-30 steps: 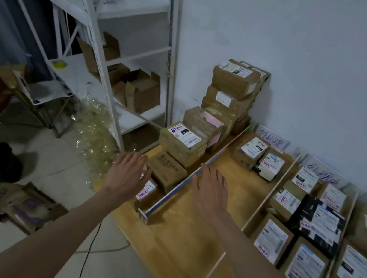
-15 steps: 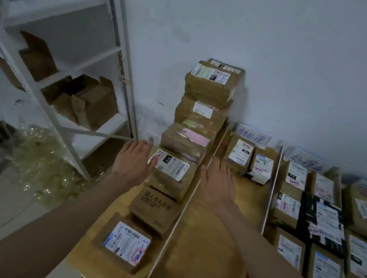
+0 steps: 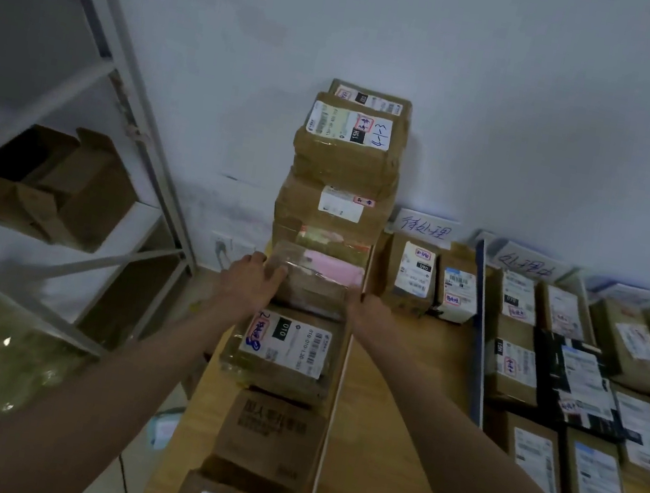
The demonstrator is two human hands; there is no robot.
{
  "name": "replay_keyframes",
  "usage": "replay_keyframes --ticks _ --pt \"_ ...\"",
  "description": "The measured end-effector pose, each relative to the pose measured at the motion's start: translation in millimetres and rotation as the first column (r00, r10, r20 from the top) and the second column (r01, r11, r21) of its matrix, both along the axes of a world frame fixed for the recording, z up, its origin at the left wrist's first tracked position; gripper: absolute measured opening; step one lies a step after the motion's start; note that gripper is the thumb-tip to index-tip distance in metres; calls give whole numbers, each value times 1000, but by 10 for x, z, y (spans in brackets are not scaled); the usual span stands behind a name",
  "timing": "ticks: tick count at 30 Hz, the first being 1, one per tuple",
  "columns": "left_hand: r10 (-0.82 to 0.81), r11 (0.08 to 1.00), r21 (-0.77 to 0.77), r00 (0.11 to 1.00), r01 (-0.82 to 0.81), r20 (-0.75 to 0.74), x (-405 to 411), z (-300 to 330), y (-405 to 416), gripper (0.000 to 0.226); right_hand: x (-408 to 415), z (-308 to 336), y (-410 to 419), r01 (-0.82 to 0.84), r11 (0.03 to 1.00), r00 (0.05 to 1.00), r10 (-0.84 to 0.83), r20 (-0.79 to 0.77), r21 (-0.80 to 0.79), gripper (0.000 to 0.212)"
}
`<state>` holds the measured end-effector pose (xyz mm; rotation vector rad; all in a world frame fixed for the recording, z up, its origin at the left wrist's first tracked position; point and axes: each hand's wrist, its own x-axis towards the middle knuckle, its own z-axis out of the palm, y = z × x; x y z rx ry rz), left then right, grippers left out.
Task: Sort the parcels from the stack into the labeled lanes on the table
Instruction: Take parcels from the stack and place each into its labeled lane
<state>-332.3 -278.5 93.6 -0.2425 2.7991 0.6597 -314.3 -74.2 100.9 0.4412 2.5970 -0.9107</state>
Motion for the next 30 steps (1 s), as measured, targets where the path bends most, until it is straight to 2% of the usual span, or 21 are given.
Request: replay_keyframes --ticks 4,11,18,20,23,25,27,30 --pt "-23 998 48 998 26 -61 -3 -36 11 49 -8 -50 -33 19 1000 998 -18 -52 3 53" --pt "22 989 148 990 -1 -141 113 285 14 48 77 233 -22 3 1000 984 -3 -176 1 52" --pt "-20 972 224 973 74 -231 453 761 10 46 425 654 149 -43 996 939 13 -344 -78 42" --pt "6 958 280 972 62 -233 605 867 42 45 621 724 240 -82 992 909 35 -415 -94 39" --pt "135 896 442 971 -34 -199 818 994 112 52 999 757 439 -158 959 860 18 -509 -233 33" --pt "171 849 523 976 -78 -132 932 1043 182 58 1264 693 558 -190 927 863 0 -505 -325 34" --pt "129 850 522 989 -70 -78 1023 1048 267 59 1481 592 643 -144 895 899 -60 -433 -421 39" --pt "39 855 519 998 -6 -53 1180 971 390 47 1695 458 735 -88 878 918 -112 -382 -470 43"
